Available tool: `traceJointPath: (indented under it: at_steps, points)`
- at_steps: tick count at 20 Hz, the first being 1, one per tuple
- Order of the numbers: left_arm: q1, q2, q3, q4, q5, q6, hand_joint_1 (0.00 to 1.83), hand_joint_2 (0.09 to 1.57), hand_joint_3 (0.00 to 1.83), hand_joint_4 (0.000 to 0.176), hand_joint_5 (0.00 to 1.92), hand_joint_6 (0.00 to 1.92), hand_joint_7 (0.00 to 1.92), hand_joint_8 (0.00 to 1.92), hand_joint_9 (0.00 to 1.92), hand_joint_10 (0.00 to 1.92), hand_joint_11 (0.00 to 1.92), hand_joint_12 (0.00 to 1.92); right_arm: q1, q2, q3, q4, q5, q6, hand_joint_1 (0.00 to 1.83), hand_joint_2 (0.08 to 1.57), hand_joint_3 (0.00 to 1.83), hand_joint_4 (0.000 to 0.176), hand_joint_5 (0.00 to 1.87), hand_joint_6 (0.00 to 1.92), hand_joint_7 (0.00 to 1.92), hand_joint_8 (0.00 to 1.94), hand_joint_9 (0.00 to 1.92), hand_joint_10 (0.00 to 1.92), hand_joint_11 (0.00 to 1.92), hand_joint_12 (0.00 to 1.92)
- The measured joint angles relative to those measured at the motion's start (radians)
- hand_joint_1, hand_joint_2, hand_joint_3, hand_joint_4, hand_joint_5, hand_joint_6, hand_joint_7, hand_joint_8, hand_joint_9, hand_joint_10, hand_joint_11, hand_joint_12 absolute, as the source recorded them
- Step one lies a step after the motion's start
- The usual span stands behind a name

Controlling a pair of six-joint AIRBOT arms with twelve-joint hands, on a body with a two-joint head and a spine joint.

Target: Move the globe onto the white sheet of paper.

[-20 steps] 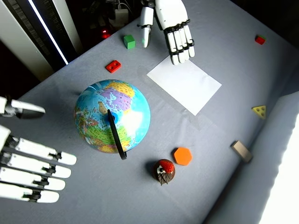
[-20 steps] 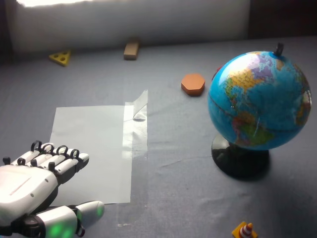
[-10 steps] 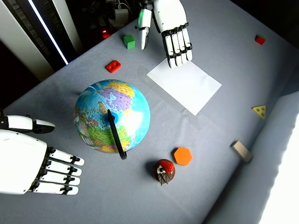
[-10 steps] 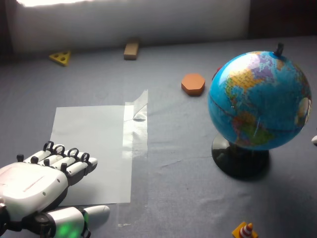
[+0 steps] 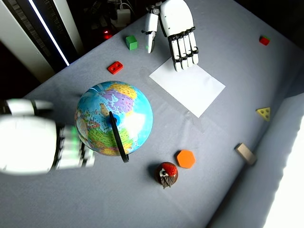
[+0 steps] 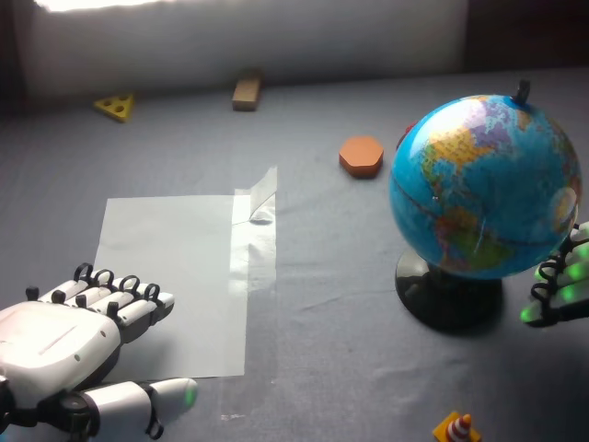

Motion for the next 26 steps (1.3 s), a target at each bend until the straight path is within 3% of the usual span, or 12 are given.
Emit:
traceJointPath:
  at_steps: [2, 6, 10, 12, 15, 26]
  points:
    - [0.0, 0.0, 0.0, -0.009, 0.0, 0.003, 0.0, 1.18, 0.0, 0.0, 0.13, 0.01, 0.11, 0.0, 0.08, 0.0, 0.0, 0.03, -0.001, -0.014, 0.009, 0.035, -0.026, -0.1, 0.01, 1.16, 0.0, 0.0, 0.22, 0.01, 0.2, 0.0, 0.18, 0.01, 0.0, 0.2]
    - [0.003, 0.006, 0.006, 0.005, -0.004, -0.008, 0.0, 1.18, 0.0, 0.0, 0.13, 0.0, 0.11, 0.0, 0.08, 0.0, 0.0, 0.03, -0.037, -0.06, 0.031, 0.228, -0.065, -0.388, 0.02, 1.16, 0.0, 0.0, 0.21, 0.0, 0.19, 0.0, 0.18, 0.01, 0.0, 0.2]
    - [0.005, 0.017, 0.008, 0.011, -0.006, -0.016, 0.0, 1.18, 0.0, 0.0, 0.13, 0.0, 0.11, 0.0, 0.08, 0.0, 0.0, 0.03, -0.057, -0.127, 0.122, 0.272, 0.01, -0.415, 0.01, 1.15, 0.0, 0.0, 0.2, 0.0, 0.19, 0.0, 0.16, 0.0, 0.0, 0.19]
    - [0.015, 0.018, 0.01, 0.024, -0.006, -0.025, 0.0, 1.18, 0.0, 0.0, 0.11, 0.0, 0.1, 0.0, 0.08, 0.0, 0.0, 0.03, -0.057, -0.151, 0.158, 0.298, 0.026, -0.425, 0.0, 1.15, 0.0, 0.0, 0.15, 0.0, 0.15, 0.0, 0.11, 0.0, 0.0, 0.04]
    - [0.022, 0.019, 0.01, 0.005, 0.003, -0.034, 0.0, 1.17, 0.0, 0.0, 0.1, 0.0, 0.09, 0.0, 0.08, 0.0, 0.0, 0.03, -0.058, -0.163, 0.178, 0.333, 0.044, -0.483, 0.0, 1.14, 0.0, 0.0, 0.14, 0.0, 0.13, 0.0, 0.09, 0.0, 0.0, 0.0]
    - [0.024, 0.023, 0.007, 0.016, 0.027, -0.057, 0.0, 1.17, 0.0, 0.0, 0.1, 0.0, 0.09, 0.0, 0.09, 0.0, 0.0, 0.03, -0.094, -0.206, 0.201, 0.332, 0.068, -0.502, 0.0, 1.13, 0.0, 0.0, 0.14, 0.0, 0.13, 0.0, 0.09, 0.0, 0.0, 0.0]
